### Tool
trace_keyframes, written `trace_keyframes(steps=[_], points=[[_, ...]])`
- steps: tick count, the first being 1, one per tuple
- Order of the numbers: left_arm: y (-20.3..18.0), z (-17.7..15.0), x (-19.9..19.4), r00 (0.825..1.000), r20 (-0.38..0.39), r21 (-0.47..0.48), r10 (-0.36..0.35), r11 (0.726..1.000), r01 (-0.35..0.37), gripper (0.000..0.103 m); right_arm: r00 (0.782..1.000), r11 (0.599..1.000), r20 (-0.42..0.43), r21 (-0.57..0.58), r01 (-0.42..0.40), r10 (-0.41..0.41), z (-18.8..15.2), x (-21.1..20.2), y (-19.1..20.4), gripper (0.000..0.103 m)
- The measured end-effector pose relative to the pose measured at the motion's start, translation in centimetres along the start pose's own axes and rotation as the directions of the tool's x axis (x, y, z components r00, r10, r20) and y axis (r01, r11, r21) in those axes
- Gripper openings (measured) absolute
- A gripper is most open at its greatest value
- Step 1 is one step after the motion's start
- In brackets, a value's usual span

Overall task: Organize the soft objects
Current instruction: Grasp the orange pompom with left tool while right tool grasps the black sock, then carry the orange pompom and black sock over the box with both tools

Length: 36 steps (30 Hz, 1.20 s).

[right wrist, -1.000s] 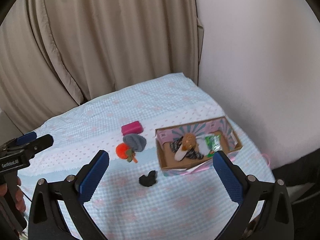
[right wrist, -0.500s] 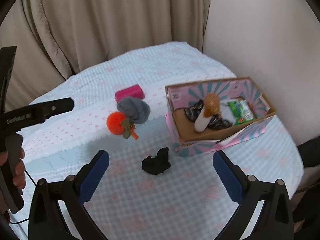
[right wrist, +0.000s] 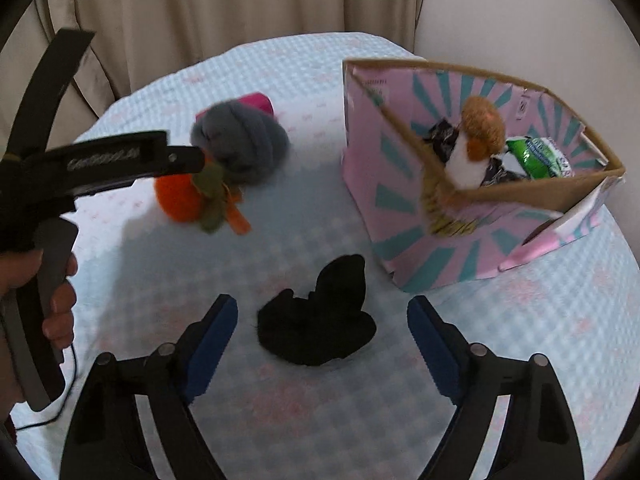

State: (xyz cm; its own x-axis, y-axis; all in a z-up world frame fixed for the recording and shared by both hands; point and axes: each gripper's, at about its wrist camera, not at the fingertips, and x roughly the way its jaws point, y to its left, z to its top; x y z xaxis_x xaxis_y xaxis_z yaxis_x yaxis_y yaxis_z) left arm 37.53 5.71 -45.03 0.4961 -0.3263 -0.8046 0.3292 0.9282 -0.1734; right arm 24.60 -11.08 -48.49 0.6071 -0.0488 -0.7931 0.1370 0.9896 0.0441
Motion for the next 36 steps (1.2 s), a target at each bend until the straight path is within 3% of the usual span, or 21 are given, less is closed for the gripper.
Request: trace_keyframes(steps=[1,5,7,9,15,17,18,25,36], points=[[-0.2,-0.1,0.7,1.0,0.001,0.013,-0.001,1.0,0.001,0.091,1.0,1.0,-0.003,0.001,0.001,-0.001,-0.2,0.7,0.0,0.084],[-0.5,-0.4,2.6,1.0,-0.005,0.038,0.01,0.999,-0.01,0.089,1.0,1.0,-0.014,-0.019,0.004,-0.004,-1.1,2.7,0.0,0.084],[-0.5,-0.4,3.1,1.0,0.0,0.048,0.019,0.999,-0.019,0.086,1.0,1.0,-0.016,-0.025,-0.002,0.001,-1.3,3.4,0.0,0.075],[-0.3,-0.4,3.5,1.0,0.002,0.055,0.027,0.998,-0.027,0.081,1.0,0.999,-0.006,-0.034,0.01,-0.011,-1.4,3.9,0.1,0.074],[-0.1,-0.5,3.9,1.0,-0.001,0.079,0.012,0.997,-0.012,0.058,0.999,0.998,0.025,-0.06,0.032,-0.03,-1.3,3.9,1.0,0.059],[-0.1,-0.6,3.7,1.0,0.0,0.084,0.018,0.996,-0.018,0.044,0.999,0.997,0.026,-0.073,0.035,-0.033,-1.2,3.9,1.4,0.053],[-0.1,-0.6,3.7,1.0,-0.004,0.084,0.024,0.996,-0.023,0.042,0.999,0.996,0.025,-0.086,0.039,-0.037,-1.2,3.9,1.6,0.051],[0.0,-1.0,2.5,1.0,0.006,0.074,0.016,0.997,-0.016,0.04,0.999,0.992,0.024,-0.125,0.03,-0.028,-1.3,3.7,2.7,0.03],[-1.6,-1.4,-2.6,1.0,-0.001,0.071,0.006,0.997,-0.006,0.04,0.999,0.996,0.034,-0.088,0.02,-0.017,-0.3,0.0,1.5,0.028]])
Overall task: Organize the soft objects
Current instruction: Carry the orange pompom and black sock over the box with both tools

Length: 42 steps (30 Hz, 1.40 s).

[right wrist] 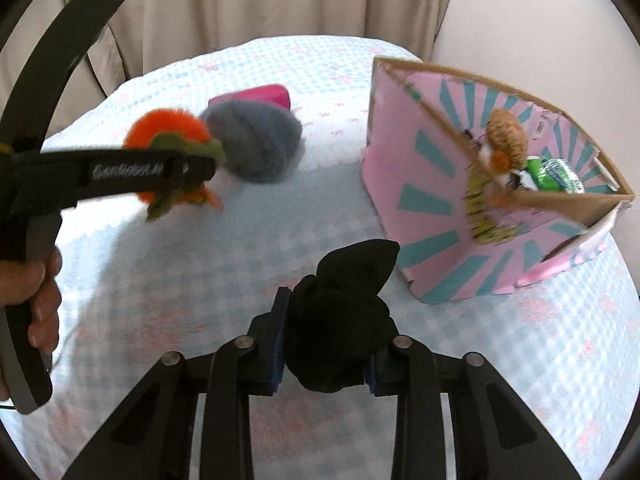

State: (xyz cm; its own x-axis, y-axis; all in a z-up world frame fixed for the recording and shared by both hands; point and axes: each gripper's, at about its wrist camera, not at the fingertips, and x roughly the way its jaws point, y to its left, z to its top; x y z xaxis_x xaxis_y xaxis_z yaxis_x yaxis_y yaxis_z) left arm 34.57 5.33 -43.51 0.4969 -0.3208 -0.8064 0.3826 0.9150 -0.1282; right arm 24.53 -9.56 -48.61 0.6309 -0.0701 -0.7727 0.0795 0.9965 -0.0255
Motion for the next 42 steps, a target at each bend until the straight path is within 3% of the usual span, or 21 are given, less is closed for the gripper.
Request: trace_keyframes(steps=[12,19,23,32,42], points=[[-4.4,2.8,-11.8,0.999,0.03,-0.037,0.031,0.999,-0.03,0.04,0.997,1.0,0.081,0.015,-0.006,0.004,5.2,-11.6,-3.1,0.028],[-9.5,6.7,-19.1,0.995,0.087,-0.044,0.051,0.998,-0.047,0.04,0.991,0.999,0.133,0.027,-0.023,0.019,9.4,-18.7,-7.0,0.028],[-13.1,9.0,-21.7,0.994,0.11,-0.072,0.026,0.997,-0.018,0.04,0.989,0.999,0.148,0.039,-0.035,0.029,11.4,-21.6,-10.1,0.028],[-20.9,12.3,-20.7,0.997,0.083,-0.098,0.008,0.995,0.0,0.04,0.99,0.997,0.134,0.053,-0.051,0.043,14.9,-23.6,-18.2,0.028],[-26.4,14.2,-13.1,0.999,-0.014,-0.151,0.032,0.988,-0.034,0.04,0.992,0.992,0.041,0.013,-0.122,0.122,19.0,-18.3,-25.3,0.028]])
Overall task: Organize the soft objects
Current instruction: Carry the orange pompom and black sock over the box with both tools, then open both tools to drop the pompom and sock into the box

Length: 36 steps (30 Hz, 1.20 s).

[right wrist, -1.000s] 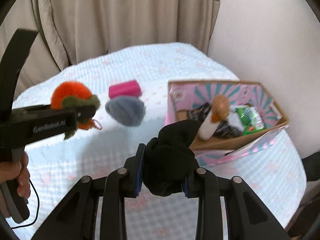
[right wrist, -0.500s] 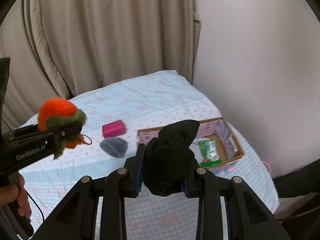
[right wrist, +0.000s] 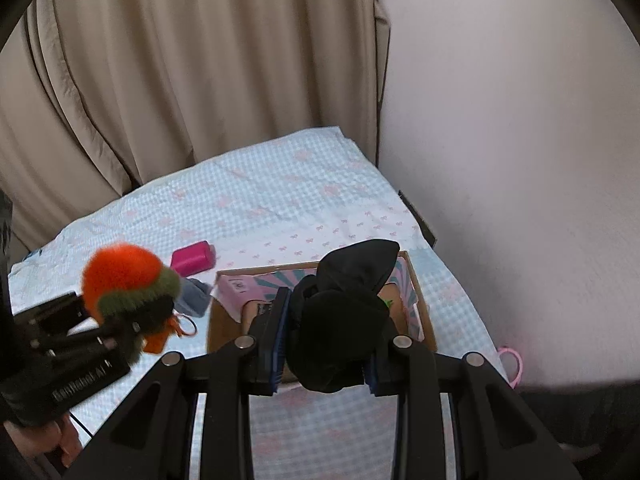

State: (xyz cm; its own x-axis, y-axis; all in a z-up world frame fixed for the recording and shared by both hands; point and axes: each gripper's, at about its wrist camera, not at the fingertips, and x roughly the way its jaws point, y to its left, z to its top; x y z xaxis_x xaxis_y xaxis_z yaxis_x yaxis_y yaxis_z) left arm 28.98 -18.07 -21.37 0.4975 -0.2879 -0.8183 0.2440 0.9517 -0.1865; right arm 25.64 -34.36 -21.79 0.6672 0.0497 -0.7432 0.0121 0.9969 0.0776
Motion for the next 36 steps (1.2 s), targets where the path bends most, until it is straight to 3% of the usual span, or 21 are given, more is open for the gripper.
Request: trace_keyframes(steps=[6,11,13,19,25,27,28,29,30,33,34,36], points=[[-0.7,0.1,5.5,0.995,-0.092,-0.039,0.036,0.998,-0.04,0.04,0.995,0.997,-0.07,-0.027,-0.067,0.065,1.7,5.3,-3.2,0.028],[-0.7,-0.4,10.2,0.98,-0.18,-0.023,0.083,0.996,-0.088,0.04,0.983,0.991,-0.133,-0.016,-0.131,0.128,1.8,10.2,-4.7,0.028],[-0.3,-1.0,12.5,0.965,-0.245,-0.036,0.088,0.994,-0.1,0.04,0.97,0.987,-0.184,-0.002,-0.163,0.16,1.5,12.5,-4.8,0.028],[1.8,-2.5,16.6,0.935,-0.341,-0.106,0.093,0.985,-0.136,0.04,0.928,0.972,-0.296,0.013,-0.233,0.226,0.0,17.3,-4.7,0.028],[2.7,-2.7,18.7,0.922,-0.377,-0.123,0.087,0.982,-0.143,0.04,0.897,0.965,-0.365,0.021,-0.261,0.25,-1.5,20.5,-4.3,0.028],[2.8,-2.7,18.8,0.926,-0.37,-0.145,0.069,0.981,-0.131,0.049,0.894,0.966,-0.375,0.019,-0.258,0.247,-1.5,21.1,-4.3,0.029],[2.8,-2.6,18.8,0.927,-0.368,-0.153,0.066,0.98,-0.13,0.07,0.891,0.966,-0.383,0.018,-0.257,0.244,-1.5,21.4,-4.3,0.034],[2.7,-2.5,18.6,0.931,-0.361,-0.163,0.059,0.979,-0.126,0.096,0.889,0.967,-0.389,0.019,-0.256,0.243,-1.4,21.7,-4.3,0.041],[2.8,-2.5,18.5,0.933,-0.355,-0.167,0.055,0.978,-0.122,0.102,0.89,0.967,-0.386,0.024,-0.254,0.244,-1.3,21.9,-4.4,0.056],[2.4,-2.5,18.3,0.93,-0.361,-0.145,0.069,0.981,-0.129,0.103,0.895,0.965,-0.366,0.048,-0.256,0.256,-1.0,22.1,-4.9,0.09],[2.3,-2.6,18.3,0.927,-0.367,-0.136,0.076,0.982,-0.134,0.103,0.9,0.965,-0.352,0.056,-0.255,0.258,-0.8,22.0,-5.2,0.097],[2.4,-2.6,18.2,0.924,-0.374,-0.13,0.078,0.982,-0.135,0.103,0.909,0.969,-0.336,0.057,-0.242,0.247,-0.6,21.8,-5.5,0.1]])
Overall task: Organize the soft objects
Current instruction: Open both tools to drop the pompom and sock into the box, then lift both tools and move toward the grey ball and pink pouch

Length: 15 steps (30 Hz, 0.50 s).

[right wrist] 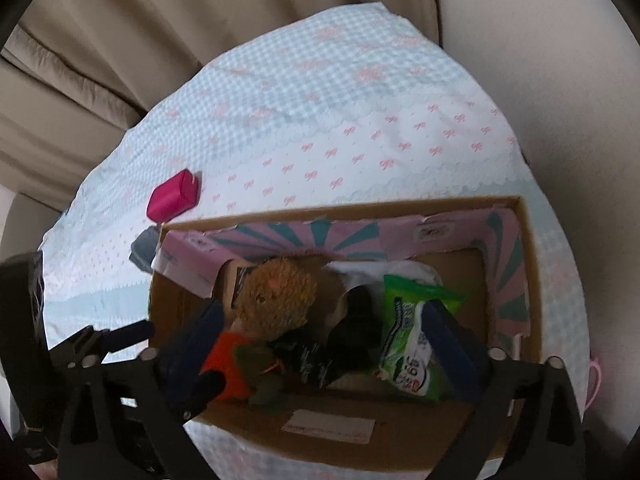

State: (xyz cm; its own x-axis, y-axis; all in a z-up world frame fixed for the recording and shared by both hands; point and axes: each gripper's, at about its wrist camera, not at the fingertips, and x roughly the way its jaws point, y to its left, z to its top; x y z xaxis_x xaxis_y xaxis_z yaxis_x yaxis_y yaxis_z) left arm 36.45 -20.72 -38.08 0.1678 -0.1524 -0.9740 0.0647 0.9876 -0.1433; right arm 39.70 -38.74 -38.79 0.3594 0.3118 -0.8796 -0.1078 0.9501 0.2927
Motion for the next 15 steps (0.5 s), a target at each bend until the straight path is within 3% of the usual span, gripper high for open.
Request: trace_keyframes(steps=[15], points=[[-0.1,-1.6,-4.1,0.998,0.063,0.007,-0.027,1.0,0.026,0.103,0.995,0.997,0.075,-0.046,0.065,-0.062,-1.0,-3.8,1.0,0.1]])
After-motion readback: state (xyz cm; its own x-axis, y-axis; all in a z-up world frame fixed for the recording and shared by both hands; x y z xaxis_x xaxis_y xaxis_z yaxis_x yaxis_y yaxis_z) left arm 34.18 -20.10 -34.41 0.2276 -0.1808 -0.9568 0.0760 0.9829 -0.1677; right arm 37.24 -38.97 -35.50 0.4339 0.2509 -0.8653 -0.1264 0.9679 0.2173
